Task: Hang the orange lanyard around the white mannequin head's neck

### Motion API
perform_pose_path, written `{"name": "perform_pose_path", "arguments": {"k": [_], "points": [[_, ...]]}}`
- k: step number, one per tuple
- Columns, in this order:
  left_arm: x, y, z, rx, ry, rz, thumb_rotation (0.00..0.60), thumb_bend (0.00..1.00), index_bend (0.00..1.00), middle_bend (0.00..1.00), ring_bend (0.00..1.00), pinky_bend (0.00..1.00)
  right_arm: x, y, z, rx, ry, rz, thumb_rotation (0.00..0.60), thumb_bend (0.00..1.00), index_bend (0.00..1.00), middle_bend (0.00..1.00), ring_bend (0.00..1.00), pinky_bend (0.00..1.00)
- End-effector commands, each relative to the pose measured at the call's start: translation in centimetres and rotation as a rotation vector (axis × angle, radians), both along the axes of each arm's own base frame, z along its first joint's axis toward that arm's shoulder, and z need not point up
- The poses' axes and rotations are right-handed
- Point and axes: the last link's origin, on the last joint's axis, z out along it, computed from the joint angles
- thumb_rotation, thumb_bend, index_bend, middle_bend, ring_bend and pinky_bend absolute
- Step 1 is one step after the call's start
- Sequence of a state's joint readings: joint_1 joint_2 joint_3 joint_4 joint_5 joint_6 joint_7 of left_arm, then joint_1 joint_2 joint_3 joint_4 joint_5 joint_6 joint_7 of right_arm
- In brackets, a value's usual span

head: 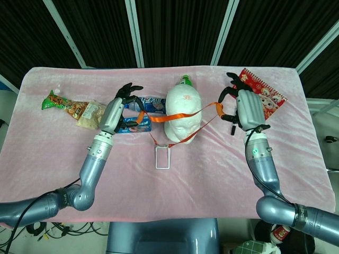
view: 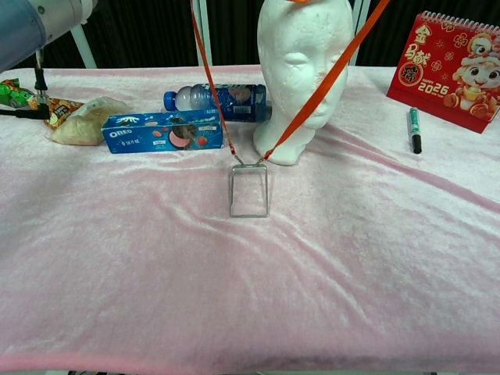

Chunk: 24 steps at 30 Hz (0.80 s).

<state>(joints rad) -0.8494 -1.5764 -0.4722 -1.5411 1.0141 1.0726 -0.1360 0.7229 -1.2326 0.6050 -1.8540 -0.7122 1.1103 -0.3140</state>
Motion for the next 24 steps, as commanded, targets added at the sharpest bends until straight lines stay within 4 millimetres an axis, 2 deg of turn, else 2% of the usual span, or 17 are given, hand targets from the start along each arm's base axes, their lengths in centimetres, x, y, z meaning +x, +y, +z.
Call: {"name": "perform_pose_path", "arguments": {"k": [1,7,14,24], "points": [[0.4,0.2,-0.5,-0.048,-0.026,-0.002,0.600,0.47,0.61,0.17,0.00,0.00,-0.4,-0.8,0.7,-0.009,0.007,-0.022,0.600,0.46,0.70,0.12,0.19,0.18],[1.2,0.4,-1.5,-0.099,-0.057,-0.002,0.600,0.47,0.61,0.17,0.00,0.00,-1.9,-1.7,1.2,0.004,-0.012,-0.068,0.600,0.46,0.70,0.12,0.19,0.18],[2.0,0.3,-2.5,-0.107,-0.057,-0.022,0.600,0.47,0.61,0.17,0.00,0.00,-2.7,-1.4,1.6,0.013,-0.025,-0.059,0.600,0.47,0.70,0.12,0.19,0.18],[2.6,1.9,-3.2,-0.018,-0.099,-0.002,0.600,0.47,0.61,0.17,0.00,0.00,-2.5,-3.6,2.3,0.004,-0.034,-0.056,0.600,0.47,0.70,0.12,0.19,0.18]]}}
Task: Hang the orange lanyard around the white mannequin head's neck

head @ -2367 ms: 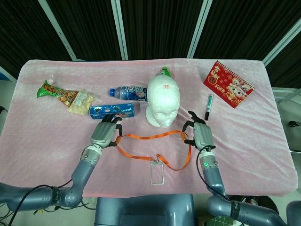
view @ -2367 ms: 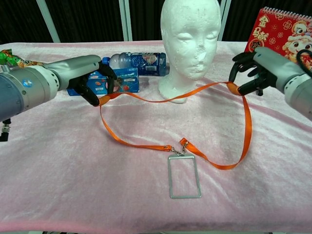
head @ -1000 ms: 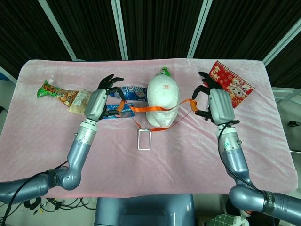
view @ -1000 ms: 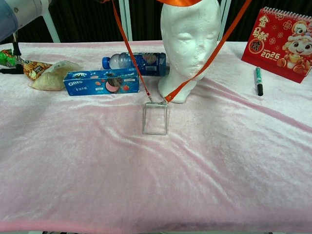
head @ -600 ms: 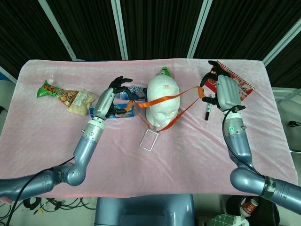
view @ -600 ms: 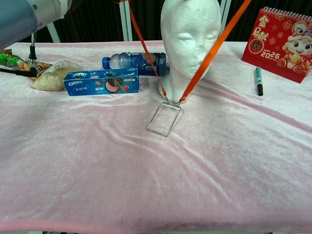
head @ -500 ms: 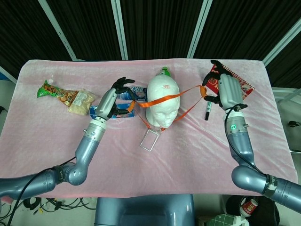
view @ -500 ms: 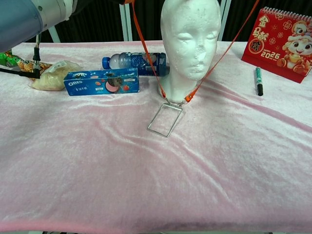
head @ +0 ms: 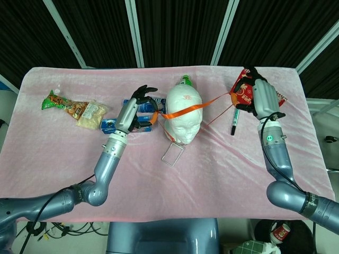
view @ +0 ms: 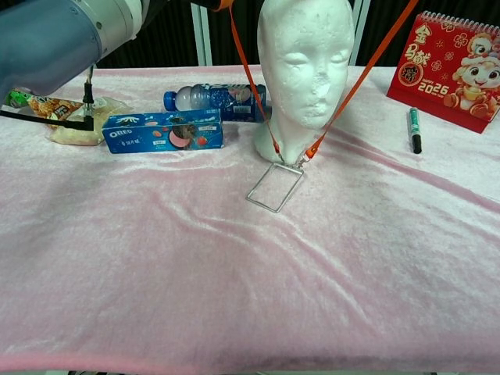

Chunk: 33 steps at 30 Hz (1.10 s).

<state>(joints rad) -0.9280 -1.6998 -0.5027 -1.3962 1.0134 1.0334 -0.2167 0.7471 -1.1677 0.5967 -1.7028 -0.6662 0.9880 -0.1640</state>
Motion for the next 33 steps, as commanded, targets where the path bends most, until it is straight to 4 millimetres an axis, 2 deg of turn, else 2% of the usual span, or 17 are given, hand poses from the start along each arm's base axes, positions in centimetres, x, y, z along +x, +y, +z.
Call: {"name": "perform_pose_path", "arguments": {"k": [1,10,17,26,33], "points": [[0.2,0.9,-0.2,0.036,-0.023,0.018,0.600,0.46,0.61,0.17,0.00,0.00,0.5,-1.0,0.1,0.005,-0.001,0.005,0.600,0.47,0.70,0.12,0.19,0.18],[-0.3,2.7,-0.8,0.054,-0.031,0.063,0.600,0.47,0.61,0.17,0.00,0.00,1.5,-2.8,-0.4,0.028,-0.007,0.001,0.600,0.47,0.70,0.12,0.19,0.18],[-0.9,4.5,-1.4,0.054,-0.037,0.110,0.600,0.47,0.61,0.17,0.00,0.00,2.0,-4.8,-1.5,0.063,0.014,-0.018,0.600,0.47,0.70,0.12,0.19,0.18],[-1.0,6.7,-1.5,0.069,-0.083,0.144,0.600,0.47,0.62,0.18,0.00,0.00,2.1,-7.3,-2.1,0.050,-0.001,-0.057,0.600,0.47,0.70,0.12,0.19,0.18],[-2.1,8.1,-1.4,0.087,-0.097,0.184,0.600,0.47,0.62,0.18,0.00,0.00,1.3,-8.5,-2.6,0.046,0.012,-0.087,0.600,0.47,0.70,0.12,0.19,0.18]]}}
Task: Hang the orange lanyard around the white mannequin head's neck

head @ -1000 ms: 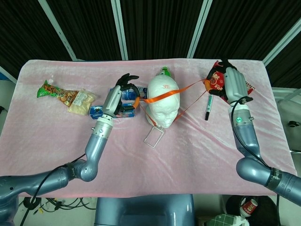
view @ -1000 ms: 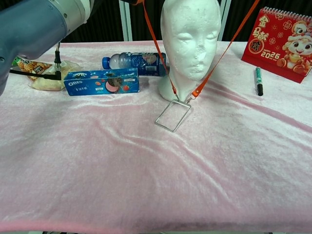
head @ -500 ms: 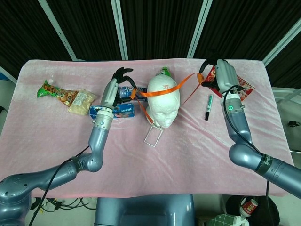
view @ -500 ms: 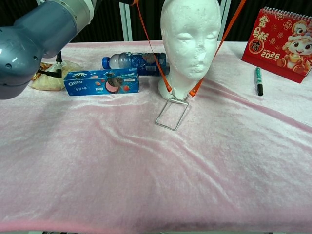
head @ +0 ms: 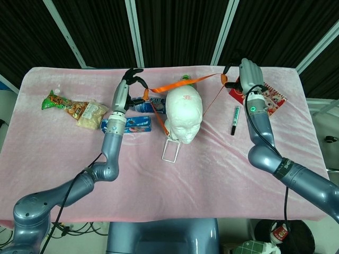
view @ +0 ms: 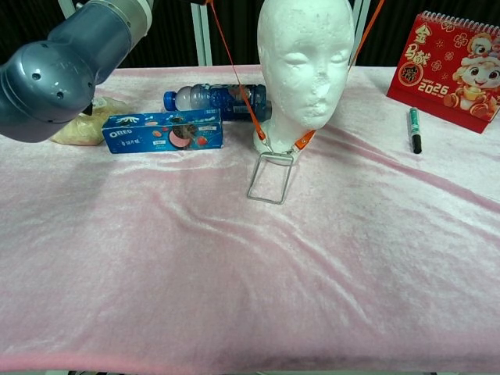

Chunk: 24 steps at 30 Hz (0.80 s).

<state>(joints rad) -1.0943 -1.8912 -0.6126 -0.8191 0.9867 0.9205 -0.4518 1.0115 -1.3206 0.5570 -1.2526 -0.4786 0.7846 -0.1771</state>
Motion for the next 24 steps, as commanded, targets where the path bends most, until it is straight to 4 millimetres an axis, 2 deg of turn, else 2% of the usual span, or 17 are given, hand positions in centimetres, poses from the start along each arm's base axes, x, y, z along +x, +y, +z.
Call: {"name": "perform_pose_path", "arguments": {"k": [1,13,24], "points": [[-0.2,0.7,-0.2,0.000,-0.011,0.019,0.600,0.47,0.62,0.17,0.00,0.00,-0.3,-0.6,-0.6,0.012,0.003,-0.015,0.600,0.47,0.70,0.12,0.19,0.18],[-3.1,1.6,-2.3,-0.001,0.138,0.064,0.600,0.47,0.60,0.17,0.00,0.00,-2.5,-1.8,-3.6,0.084,0.057,-0.051,0.600,0.47,0.70,0.13,0.19,0.18],[-3.3,1.3,-4.0,-0.037,0.143,0.076,0.600,0.47,0.59,0.17,0.00,0.00,-3.1,-2.7,-5.2,0.106,0.064,-0.064,0.600,0.47,0.70,0.12,0.19,0.18]]}}
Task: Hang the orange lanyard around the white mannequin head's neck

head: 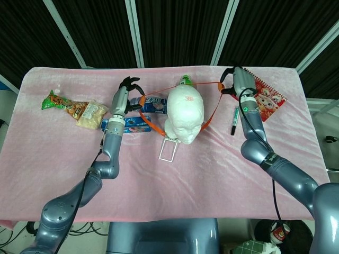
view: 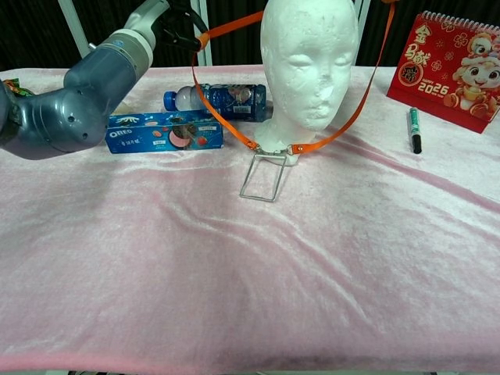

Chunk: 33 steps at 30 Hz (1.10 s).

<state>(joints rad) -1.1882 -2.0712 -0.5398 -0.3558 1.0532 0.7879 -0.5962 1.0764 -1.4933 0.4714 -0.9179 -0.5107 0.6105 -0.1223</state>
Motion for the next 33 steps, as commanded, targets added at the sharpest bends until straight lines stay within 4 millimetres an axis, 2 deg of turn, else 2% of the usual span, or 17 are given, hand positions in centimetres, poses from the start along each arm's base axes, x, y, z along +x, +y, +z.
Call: {"name": "perform_pose_path", "arguments": {"k": [1,4,6,9,11,15,19,25,27,33], "points": [[0.3,-0.2,-0.6,-0.008,-0.029,0.007,0.600,0.47,0.58,0.17,0.00,0.00,0.0,-0.2,-0.6,0.015,-0.011,-0.004,0.600,0.47,0.70,0.12,0.19,0.18],[0.6,-0.4,-1.4,-0.029,-0.024,0.005,0.600,0.44,0.55,0.16,0.00,0.00,-0.1,-0.5,-1.0,0.019,-0.010,-0.009,0.600,0.45,0.68,0.12,0.19,0.18],[0.8,-0.5,-1.8,-0.041,-0.012,0.002,0.600,0.37,0.49,0.14,0.00,0.00,-0.1,-0.6,-1.2,0.029,0.000,-0.009,0.600,0.39,0.61,0.12,0.18,0.18],[0.9,-0.6,-2.2,-0.058,0.005,0.004,0.600,0.27,0.43,0.11,0.00,0.00,-0.3,-0.6,-1.6,0.060,0.019,-0.006,0.600,0.27,0.42,0.09,0.15,0.16],[0.9,-0.5,-2.3,-0.061,0.021,-0.001,0.600,0.22,0.38,0.08,0.00,0.00,-0.5,-0.6,-1.7,0.084,0.027,-0.006,0.600,0.20,0.33,0.07,0.14,0.16],[0.9,-0.3,-1.9,-0.047,0.082,-0.016,0.600,0.16,0.29,0.05,0.00,0.00,-0.8,-0.6,-1.3,0.105,0.014,-0.013,0.600,0.11,0.21,0.05,0.12,0.16],[1.0,0.1,-0.9,-0.015,0.102,-0.024,0.600,0.15,0.27,0.04,0.00,0.00,-1.2,-0.6,-0.5,0.100,-0.013,-0.021,0.600,0.08,0.18,0.04,0.12,0.16],[0.5,-0.1,1.6,0.088,0.144,-0.093,0.600,0.15,0.27,0.04,0.00,0.00,-3.0,0.5,3.0,0.047,-0.074,-0.037,0.600,0.08,0.17,0.04,0.12,0.16],[-0.1,-0.5,2.5,0.114,0.170,-0.125,0.600,0.15,0.27,0.04,0.00,0.00,-4.0,1.6,4.2,0.029,-0.056,-0.032,0.600,0.08,0.17,0.04,0.12,0.16],[-3.4,-3.5,5.1,0.128,0.290,-0.203,0.600,0.15,0.27,0.05,0.00,0.00,-8.0,6.9,7.2,0.031,0.024,-0.036,0.600,0.10,0.16,0.05,0.13,0.16]]}}
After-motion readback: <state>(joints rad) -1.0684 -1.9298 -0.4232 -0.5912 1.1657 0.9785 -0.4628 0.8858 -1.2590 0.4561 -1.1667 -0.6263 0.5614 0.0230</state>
